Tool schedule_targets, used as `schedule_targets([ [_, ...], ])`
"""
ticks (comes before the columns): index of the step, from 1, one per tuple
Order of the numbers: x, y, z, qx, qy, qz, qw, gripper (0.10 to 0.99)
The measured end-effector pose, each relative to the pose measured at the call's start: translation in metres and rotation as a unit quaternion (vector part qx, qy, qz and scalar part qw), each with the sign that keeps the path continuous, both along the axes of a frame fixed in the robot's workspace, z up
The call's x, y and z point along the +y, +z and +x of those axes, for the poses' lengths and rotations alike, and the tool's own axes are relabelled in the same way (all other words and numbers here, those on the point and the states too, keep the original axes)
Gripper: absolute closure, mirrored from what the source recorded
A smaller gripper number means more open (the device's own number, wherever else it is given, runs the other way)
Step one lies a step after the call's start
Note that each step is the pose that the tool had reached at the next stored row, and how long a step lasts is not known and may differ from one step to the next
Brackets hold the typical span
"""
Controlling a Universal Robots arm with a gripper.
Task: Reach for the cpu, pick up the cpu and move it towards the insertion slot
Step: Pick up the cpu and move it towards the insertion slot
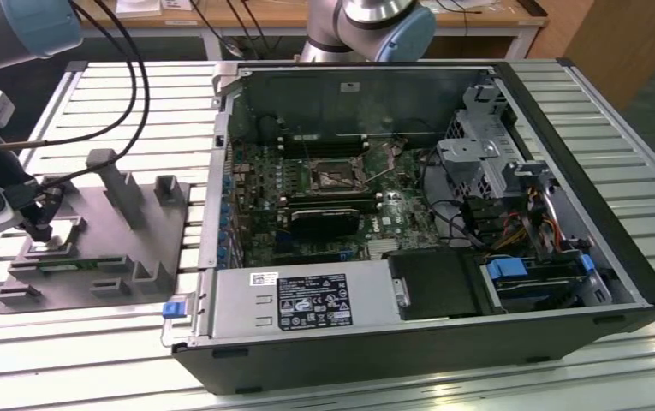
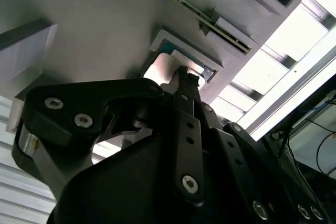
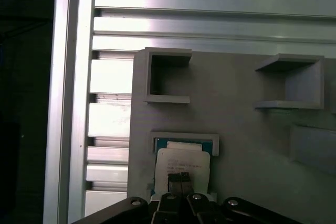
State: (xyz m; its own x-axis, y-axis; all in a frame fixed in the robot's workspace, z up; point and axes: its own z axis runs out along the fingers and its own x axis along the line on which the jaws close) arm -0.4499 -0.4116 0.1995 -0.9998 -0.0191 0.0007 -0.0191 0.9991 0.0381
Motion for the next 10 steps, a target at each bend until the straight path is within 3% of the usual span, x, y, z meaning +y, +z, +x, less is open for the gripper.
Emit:
schedule_targets([
  [4, 0.0000, -0.0002, 0.0000, -0.0001, 0.000, 0.0000, 1.0000, 0.973],
  [9, 0.0000, -0.0004, 0.0000, -0.0001, 0.000, 0.0000, 1.0000, 0.733],
  [10, 0.0000, -0.0004, 0.0000, -0.0001, 0.000, 0.0000, 1.0000, 0.733],
])
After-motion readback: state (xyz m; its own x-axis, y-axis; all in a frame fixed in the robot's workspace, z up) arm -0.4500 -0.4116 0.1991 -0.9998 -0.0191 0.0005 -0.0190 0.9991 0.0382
